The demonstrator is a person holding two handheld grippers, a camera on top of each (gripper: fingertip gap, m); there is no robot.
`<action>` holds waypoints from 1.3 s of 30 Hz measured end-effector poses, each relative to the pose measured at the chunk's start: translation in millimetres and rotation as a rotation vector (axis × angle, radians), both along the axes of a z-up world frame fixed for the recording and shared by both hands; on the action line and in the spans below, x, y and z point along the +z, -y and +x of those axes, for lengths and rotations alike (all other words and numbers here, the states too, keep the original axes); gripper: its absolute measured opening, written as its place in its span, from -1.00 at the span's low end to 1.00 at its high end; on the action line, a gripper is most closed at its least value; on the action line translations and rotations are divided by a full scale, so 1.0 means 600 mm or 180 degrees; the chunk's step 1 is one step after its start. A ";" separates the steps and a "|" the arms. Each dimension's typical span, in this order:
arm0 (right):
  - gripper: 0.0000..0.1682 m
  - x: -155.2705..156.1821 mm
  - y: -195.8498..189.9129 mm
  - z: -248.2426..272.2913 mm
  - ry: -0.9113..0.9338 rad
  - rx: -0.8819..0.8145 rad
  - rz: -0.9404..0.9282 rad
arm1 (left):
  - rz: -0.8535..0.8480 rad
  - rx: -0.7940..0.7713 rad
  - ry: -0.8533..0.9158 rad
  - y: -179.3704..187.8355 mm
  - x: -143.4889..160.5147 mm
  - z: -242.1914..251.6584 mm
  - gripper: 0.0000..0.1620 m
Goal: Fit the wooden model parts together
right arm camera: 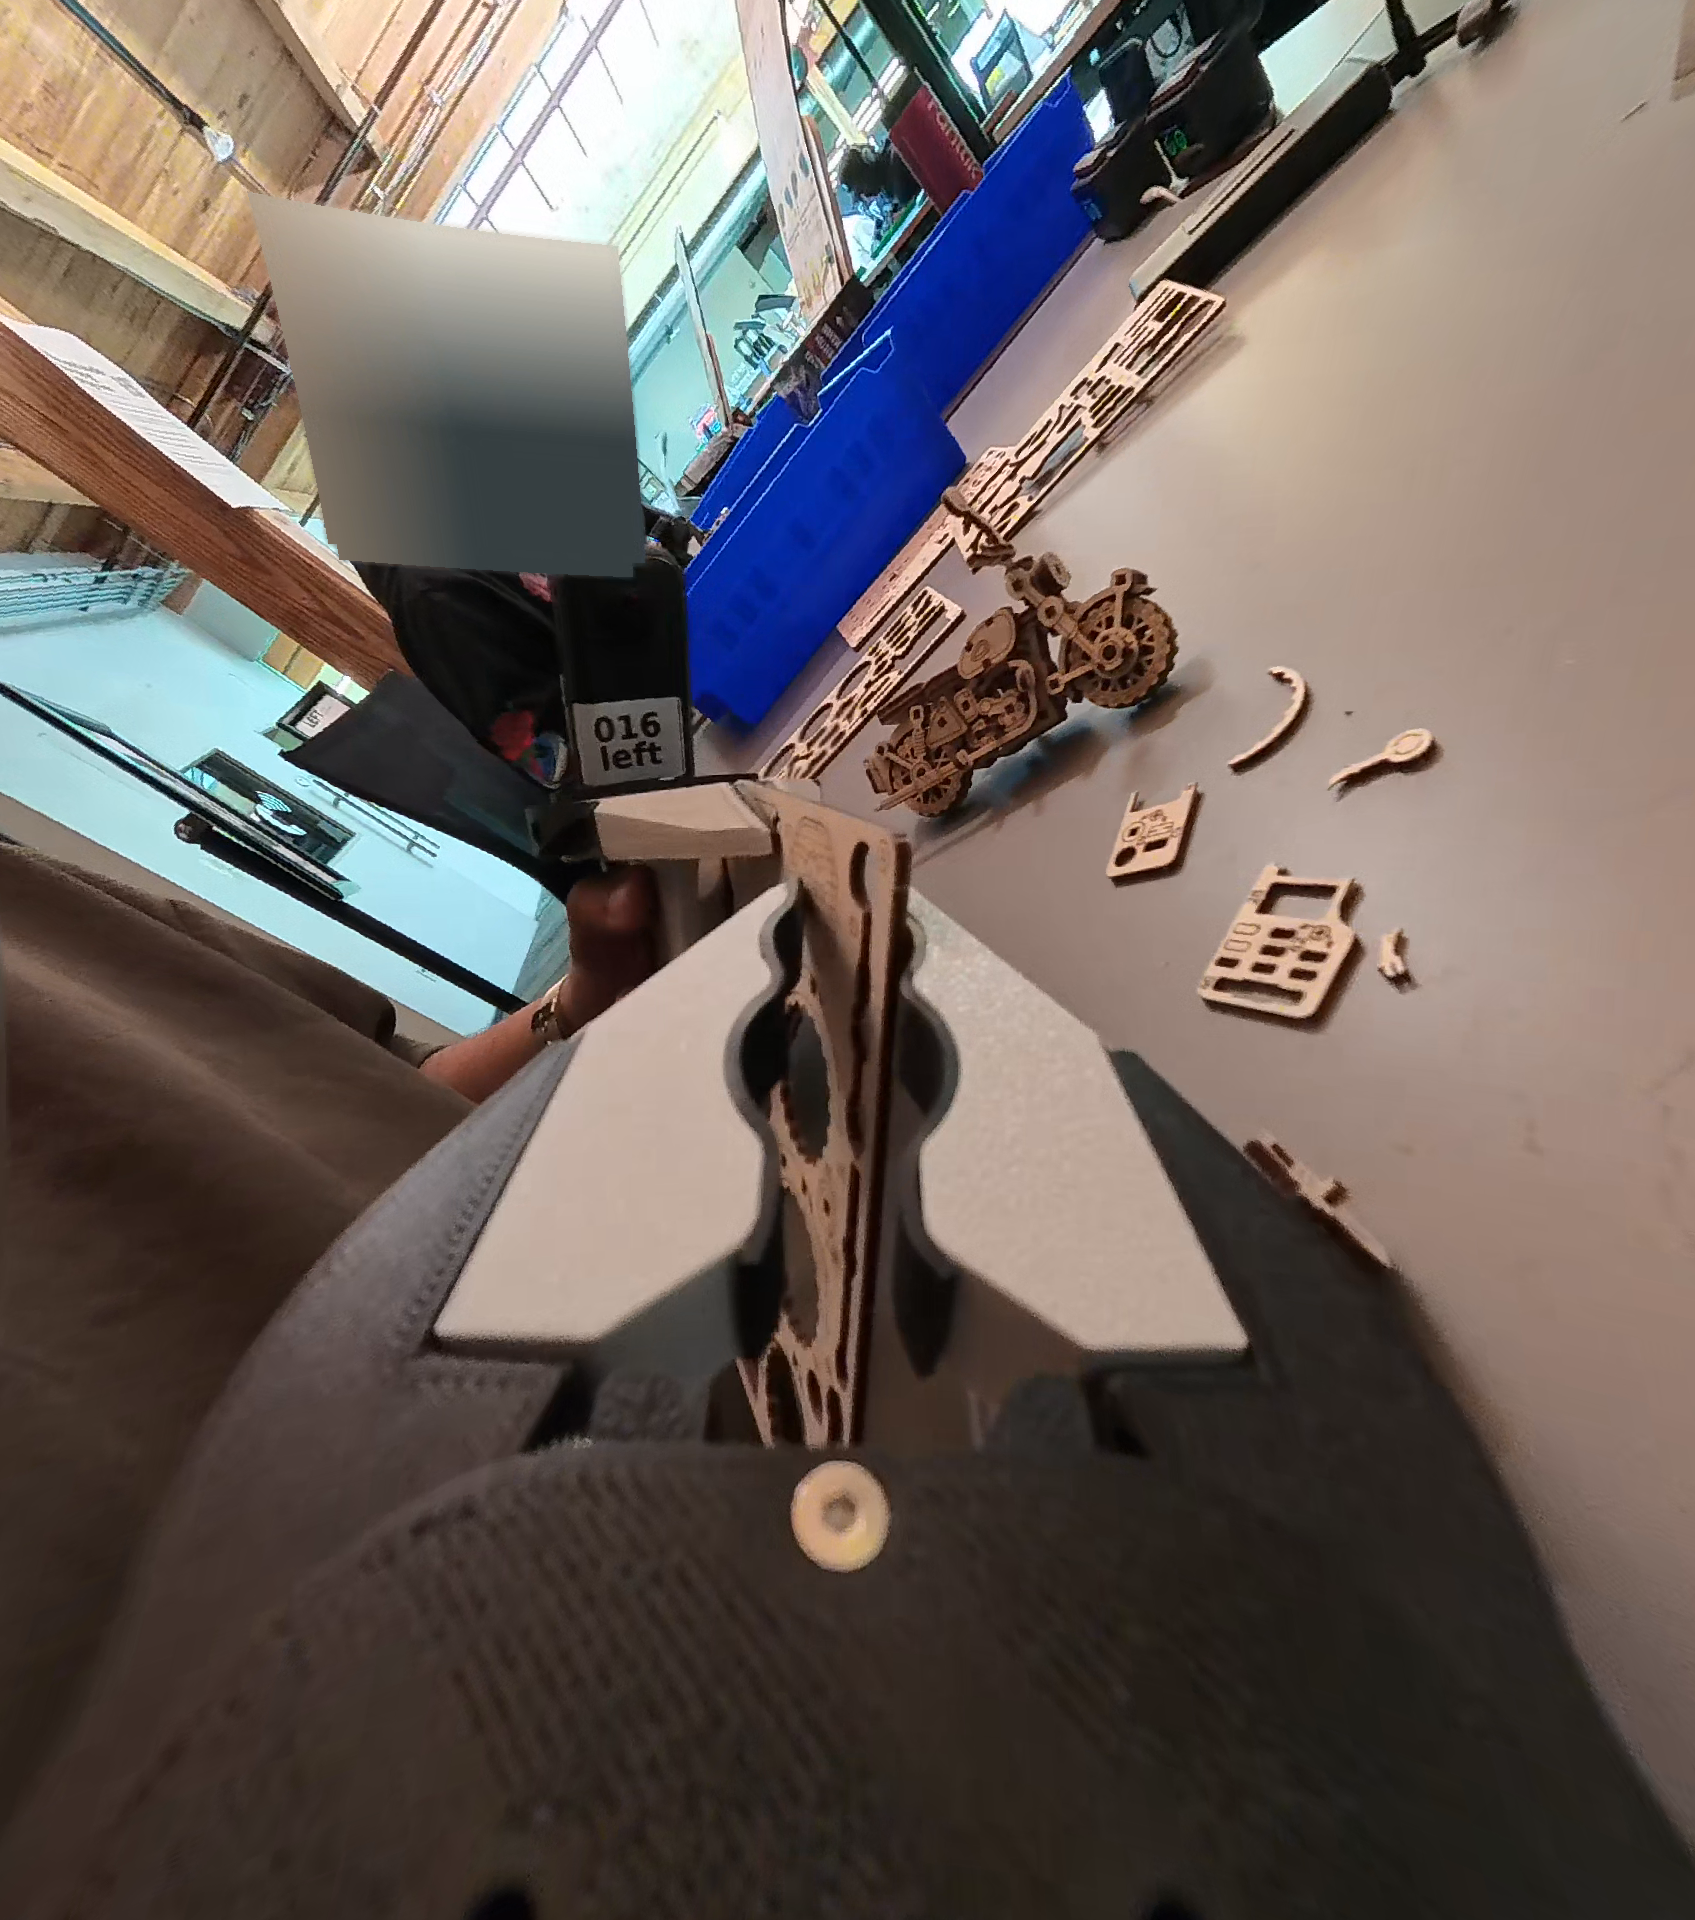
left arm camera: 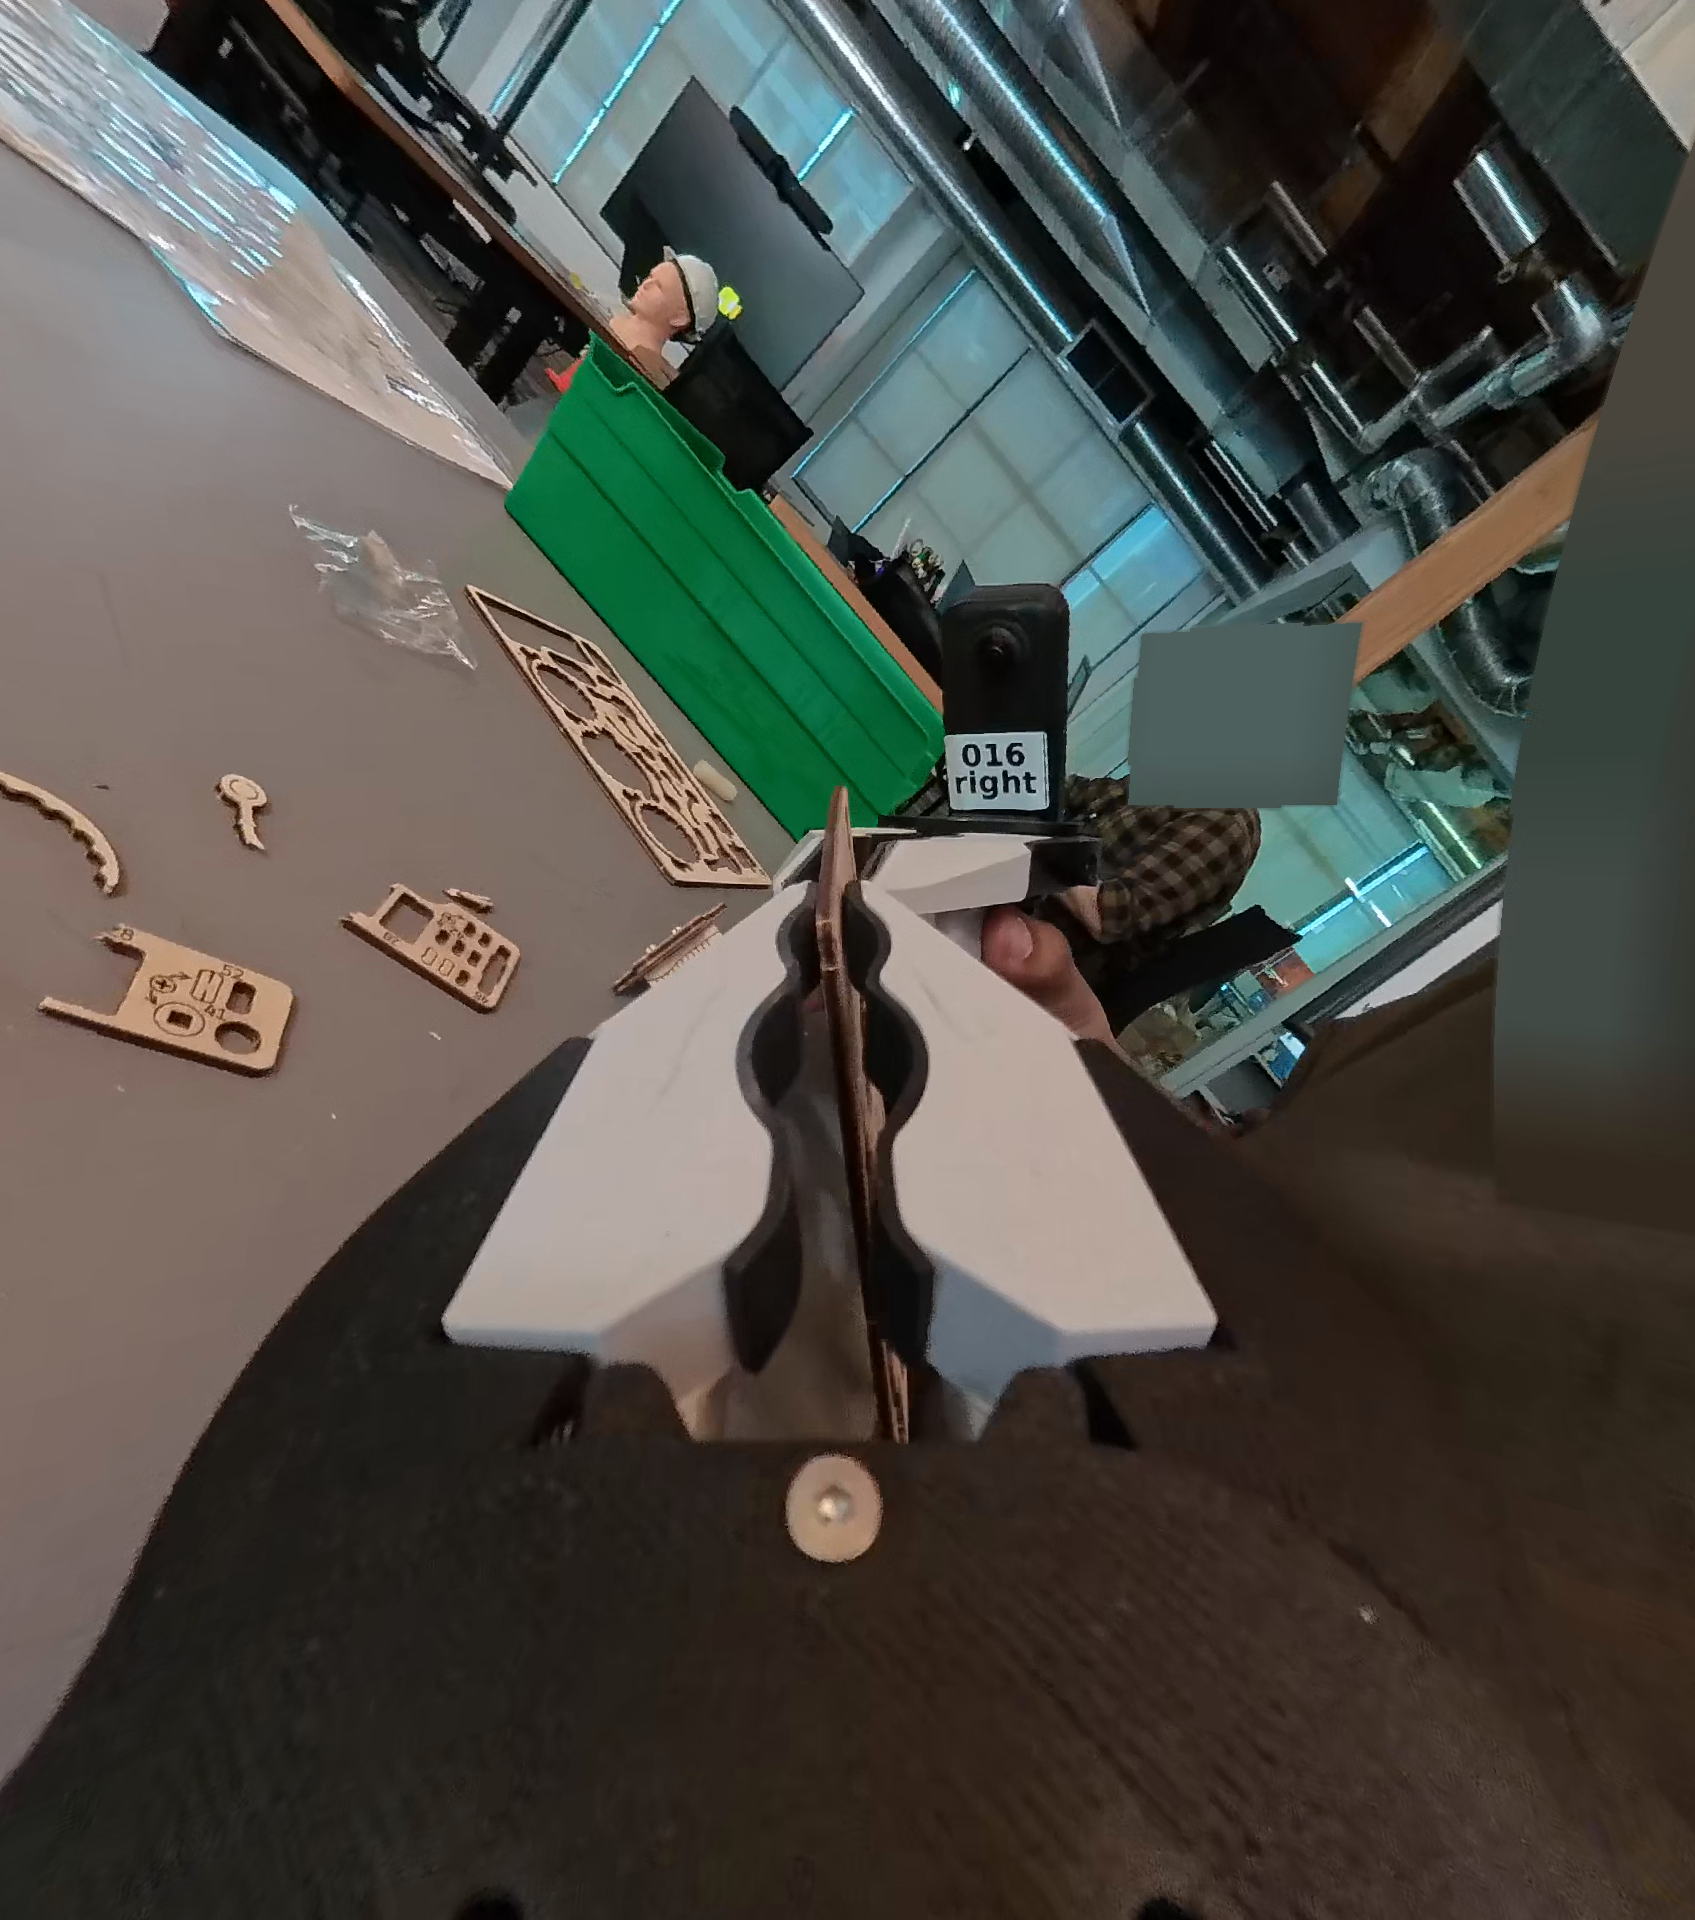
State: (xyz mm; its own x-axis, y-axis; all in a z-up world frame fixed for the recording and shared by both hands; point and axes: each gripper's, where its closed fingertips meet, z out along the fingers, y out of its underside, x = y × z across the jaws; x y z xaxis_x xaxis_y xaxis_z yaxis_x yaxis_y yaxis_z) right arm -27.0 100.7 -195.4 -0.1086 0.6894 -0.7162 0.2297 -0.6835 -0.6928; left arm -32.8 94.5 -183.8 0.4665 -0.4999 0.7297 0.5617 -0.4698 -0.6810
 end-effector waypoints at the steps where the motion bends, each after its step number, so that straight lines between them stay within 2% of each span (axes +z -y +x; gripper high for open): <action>1: -0.85 -0.001 -0.001 0.000 0.0005 -0.0004 -0.0016 | -0.0012 0.0014 -0.0003 -0.001 -0.001 0.000 -1.00; 5: -0.83 -0.005 -0.005 -0.001 0.0065 -0.0014 -0.0006 | -0.0205 0.0032 -0.0002 -0.004 -0.006 0.002 -1.00; 8: -0.79 -0.008 -0.008 -0.003 0.0143 -0.0034 0.0053 | -0.0153 0.0088 -0.0222 -0.005 -0.006 0.002 -1.00; 14: -0.79 -0.010 -0.012 -0.010 0.0279 -0.0087 0.0123 | -0.0191 0.0193 -0.0120 -0.009 -0.009 -0.005 -1.00; 24: -0.77 -0.014 -0.015 -0.013 0.0383 -0.0168 0.0172 | -0.0182 0.0284 -0.0260 -0.010 -0.013 -0.007 -0.99; 28: -0.82 0.030 -0.002 -0.006 -0.0264 0.0042 0.0336 | 0.0323 0.0145 -0.0173 0.007 0.033 0.002 -1.00; 31: -0.69 0.070 0.028 0.018 -0.0759 0.0432 0.0437 | 0.1161 -0.0106 -0.0557 0.053 0.084 0.029 -1.00; 33: -0.60 0.101 0.075 0.044 -0.1122 0.0831 0.0805 | 0.1772 -0.0305 -0.0918 0.096 0.105 0.053 -1.00; 37: -0.89 0.113 0.124 0.061 -0.1295 0.0829 0.2074 | 0.2126 -0.0396 -0.1257 0.131 0.109 0.063 -1.00; 39: -0.97 0.115 0.137 0.061 -0.1309 0.0801 0.2341 | 0.2210 -0.0410 -0.1303 0.141 0.112 0.061 -1.00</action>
